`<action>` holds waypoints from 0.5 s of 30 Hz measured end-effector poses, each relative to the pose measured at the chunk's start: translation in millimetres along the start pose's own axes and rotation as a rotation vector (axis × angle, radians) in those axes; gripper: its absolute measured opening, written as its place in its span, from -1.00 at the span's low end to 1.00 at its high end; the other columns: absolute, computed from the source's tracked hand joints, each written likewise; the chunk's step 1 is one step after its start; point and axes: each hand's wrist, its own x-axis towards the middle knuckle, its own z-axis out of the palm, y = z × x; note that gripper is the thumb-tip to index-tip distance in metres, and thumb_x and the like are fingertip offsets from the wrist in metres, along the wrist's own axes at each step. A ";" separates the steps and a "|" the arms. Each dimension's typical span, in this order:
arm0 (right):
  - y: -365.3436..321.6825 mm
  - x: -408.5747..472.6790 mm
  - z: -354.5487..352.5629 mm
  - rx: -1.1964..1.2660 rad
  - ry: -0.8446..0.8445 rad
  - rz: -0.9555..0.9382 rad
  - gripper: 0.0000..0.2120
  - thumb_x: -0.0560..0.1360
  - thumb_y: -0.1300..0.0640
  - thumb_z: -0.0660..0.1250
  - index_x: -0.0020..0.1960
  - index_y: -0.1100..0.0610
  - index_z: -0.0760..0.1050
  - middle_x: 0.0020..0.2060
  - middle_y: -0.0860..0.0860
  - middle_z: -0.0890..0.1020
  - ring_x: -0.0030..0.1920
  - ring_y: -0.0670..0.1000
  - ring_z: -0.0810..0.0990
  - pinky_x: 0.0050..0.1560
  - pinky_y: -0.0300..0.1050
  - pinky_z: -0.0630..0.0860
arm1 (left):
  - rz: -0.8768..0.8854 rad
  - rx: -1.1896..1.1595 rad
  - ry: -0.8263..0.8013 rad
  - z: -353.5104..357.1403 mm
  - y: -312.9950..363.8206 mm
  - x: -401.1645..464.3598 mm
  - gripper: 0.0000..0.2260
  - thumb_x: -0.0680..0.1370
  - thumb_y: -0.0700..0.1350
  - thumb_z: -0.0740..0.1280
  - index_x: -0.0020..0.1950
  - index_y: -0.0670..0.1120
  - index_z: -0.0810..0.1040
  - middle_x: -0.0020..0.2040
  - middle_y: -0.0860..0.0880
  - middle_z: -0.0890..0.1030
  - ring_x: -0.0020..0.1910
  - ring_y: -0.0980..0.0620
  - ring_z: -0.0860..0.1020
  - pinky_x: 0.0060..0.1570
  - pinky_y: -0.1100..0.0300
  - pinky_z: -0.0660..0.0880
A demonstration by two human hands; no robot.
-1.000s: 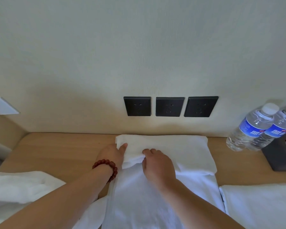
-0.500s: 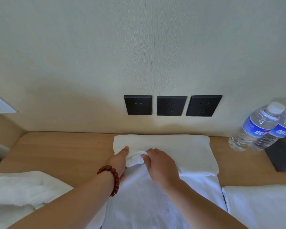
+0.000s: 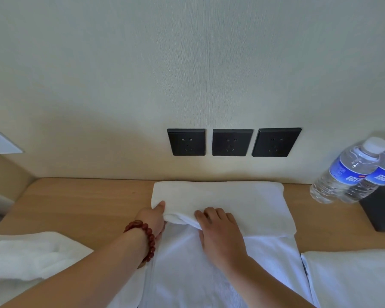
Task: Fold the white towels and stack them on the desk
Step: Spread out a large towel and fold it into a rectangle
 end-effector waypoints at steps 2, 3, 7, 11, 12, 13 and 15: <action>3.1 -2.3 1.2 -0.019 0.017 0.014 -0.59 0.31 0.18 0.48 0.14 0.04 0.54 -0.10 -0.02 0.54 -0.14 0.09 0.53 -0.14 -0.03 0.51 | -0.015 -0.030 -0.007 2.2 -2.8 -4.4 -0.67 0.64 0.10 0.27 -0.13 -0.15 0.46 -0.43 -0.07 0.40 -0.53 0.01 0.34 -0.50 0.27 0.24; 4.9 -3.9 1.9 -0.025 0.017 0.017 -0.60 0.31 0.19 0.47 0.13 0.04 0.54 -0.09 -0.02 0.54 -0.13 0.09 0.52 -0.13 -0.03 0.51 | -0.039 -0.042 -0.022 1.1 -3.7 -5.9 -0.67 0.63 0.11 0.28 -0.13 -0.15 0.46 -0.43 -0.06 0.38 -0.55 0.03 0.32 -0.52 0.29 0.22; 8.7 -8.1 0.9 0.033 0.043 0.065 -0.74 0.40 0.13 0.46 0.08 0.02 0.57 -0.09 -0.06 0.58 -0.11 0.05 0.56 -0.11 -0.06 0.54 | -0.129 -0.041 -0.161 -9.5 -10.9 -14.4 -0.65 0.51 0.16 0.44 -0.01 -0.14 0.58 -0.33 -0.05 0.47 -0.49 0.06 0.34 -0.48 0.24 0.27; 6.9 6.6 -4.6 0.134 0.094 0.197 -0.91 0.47 0.05 0.44 -0.03 0.01 0.61 -0.22 -0.07 0.61 -0.24 0.04 0.59 -0.24 -0.07 0.54 | 0.051 -0.049 -0.245 -8.6 -19.2 -22.9 -0.77 0.50 0.04 0.49 -0.02 -0.12 0.66 -0.25 -0.04 0.59 -0.33 0.04 0.44 -0.35 0.19 0.36; 8.0 11.4 -5.6 0.154 0.093 0.229 -0.91 0.50 0.01 0.40 -0.04 0.00 0.61 -0.24 -0.07 0.62 -0.27 0.04 0.59 -0.28 -0.08 0.53 | 0.106 -0.021 -0.252 -8.3 -20.9 -22.4 -0.81 0.50 0.00 0.49 -0.06 -0.12 0.67 -0.29 -0.01 0.60 -0.35 0.06 0.45 -0.33 0.20 0.38; 9.8 15.0 -6.4 0.175 0.082 0.245 -0.87 0.51 -0.02 0.35 -0.02 0.00 0.60 -0.24 -0.07 0.62 -0.27 0.04 0.60 -0.30 -0.09 0.52 | 0.149 0.022 -0.260 -8.9 -21.4 -22.3 -0.84 0.50 -0.03 0.50 -0.09 -0.11 0.67 -0.32 0.03 0.61 -0.37 0.08 0.49 -0.31 0.20 0.44; 11.8 16.9 -6.6 0.196 0.033 0.195 -0.78 0.47 -0.06 0.34 0.07 -0.02 0.56 -0.17 -0.07 0.62 -0.20 0.04 0.61 -0.27 -0.08 0.52 | 0.202 0.110 -0.337 -12.0 -23.1 -22.5 -0.83 0.46 -0.05 0.55 -0.02 -0.07 0.69 -0.18 0.05 0.71 -0.20 0.05 0.67 -0.06 0.07 0.61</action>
